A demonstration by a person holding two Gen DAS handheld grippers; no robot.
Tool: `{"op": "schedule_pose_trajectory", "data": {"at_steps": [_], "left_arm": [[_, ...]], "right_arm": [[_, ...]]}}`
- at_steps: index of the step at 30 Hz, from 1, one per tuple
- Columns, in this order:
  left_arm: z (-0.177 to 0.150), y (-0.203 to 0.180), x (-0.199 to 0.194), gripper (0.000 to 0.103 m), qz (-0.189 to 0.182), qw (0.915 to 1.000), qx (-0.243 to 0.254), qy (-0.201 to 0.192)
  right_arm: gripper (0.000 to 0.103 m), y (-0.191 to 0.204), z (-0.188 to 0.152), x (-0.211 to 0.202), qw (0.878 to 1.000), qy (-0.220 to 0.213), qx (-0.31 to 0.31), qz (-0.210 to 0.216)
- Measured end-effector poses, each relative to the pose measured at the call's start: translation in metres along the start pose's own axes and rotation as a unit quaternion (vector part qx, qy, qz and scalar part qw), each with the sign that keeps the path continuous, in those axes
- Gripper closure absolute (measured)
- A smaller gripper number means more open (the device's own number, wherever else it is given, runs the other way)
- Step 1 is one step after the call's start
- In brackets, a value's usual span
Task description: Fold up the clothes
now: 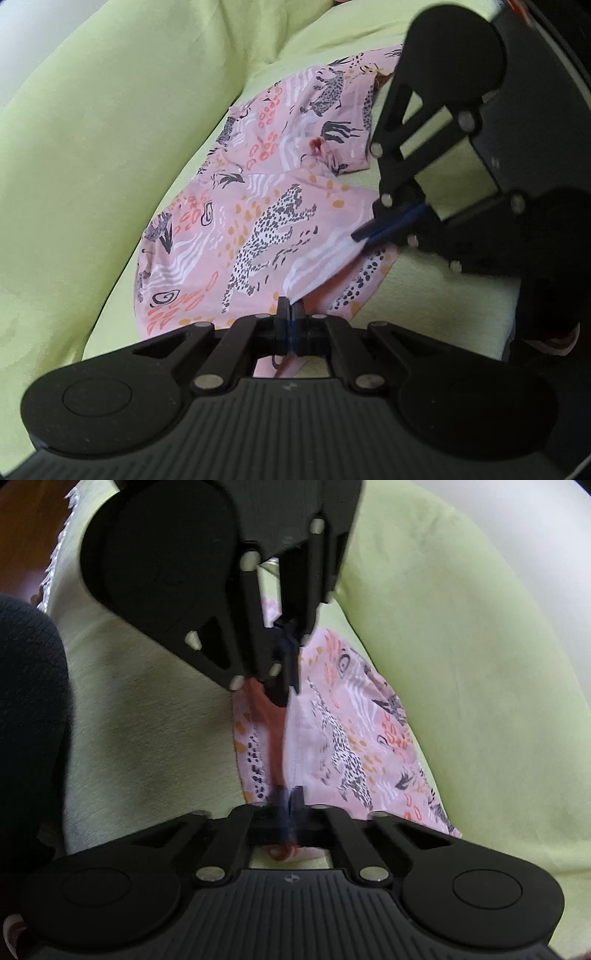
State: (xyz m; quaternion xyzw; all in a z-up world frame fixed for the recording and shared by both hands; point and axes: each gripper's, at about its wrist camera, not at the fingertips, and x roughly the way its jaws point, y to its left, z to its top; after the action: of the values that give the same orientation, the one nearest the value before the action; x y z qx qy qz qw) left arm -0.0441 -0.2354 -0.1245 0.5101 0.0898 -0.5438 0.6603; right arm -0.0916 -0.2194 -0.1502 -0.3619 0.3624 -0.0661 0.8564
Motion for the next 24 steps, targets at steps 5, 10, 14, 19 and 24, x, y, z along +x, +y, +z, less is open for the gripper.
{"op": "schedule_pose_trajectory", "data": {"at_steps": [5, 10, 14, 19, 24], "left_arm": [[-0.005, -0.007, 0.004, 0.103, -0.012, 0.9996, 0.021, 0.014], [-0.007, -0.016, 0.015, 0.103, -0.016, 0.9987, 0.029, 0.039], [-0.001, -0.014, 0.001, 0.097, -0.061, 0.9960, 0.038, 0.053], [0.038, -0.016, -0.020, 0.095, -0.057, 0.9983, -0.006, -0.013], [0.095, -0.031, 0.017, 0.087, -0.008, 0.9989, -0.019, -0.042]], "right_arm": [[0.103, -0.005, -0.005, -0.012, 0.999, 0.004, 0.002, 0.034], [0.103, -0.009, -0.008, -0.008, 0.998, 0.009, 0.015, 0.066], [0.065, -0.051, -0.026, -0.030, 0.987, -0.007, 0.117, 0.109], [0.058, -0.100, -0.096, -0.054, 0.972, 0.023, 0.232, 0.041], [0.057, -0.128, -0.166, -0.053, 0.959, 0.113, 0.256, -0.036]]}}
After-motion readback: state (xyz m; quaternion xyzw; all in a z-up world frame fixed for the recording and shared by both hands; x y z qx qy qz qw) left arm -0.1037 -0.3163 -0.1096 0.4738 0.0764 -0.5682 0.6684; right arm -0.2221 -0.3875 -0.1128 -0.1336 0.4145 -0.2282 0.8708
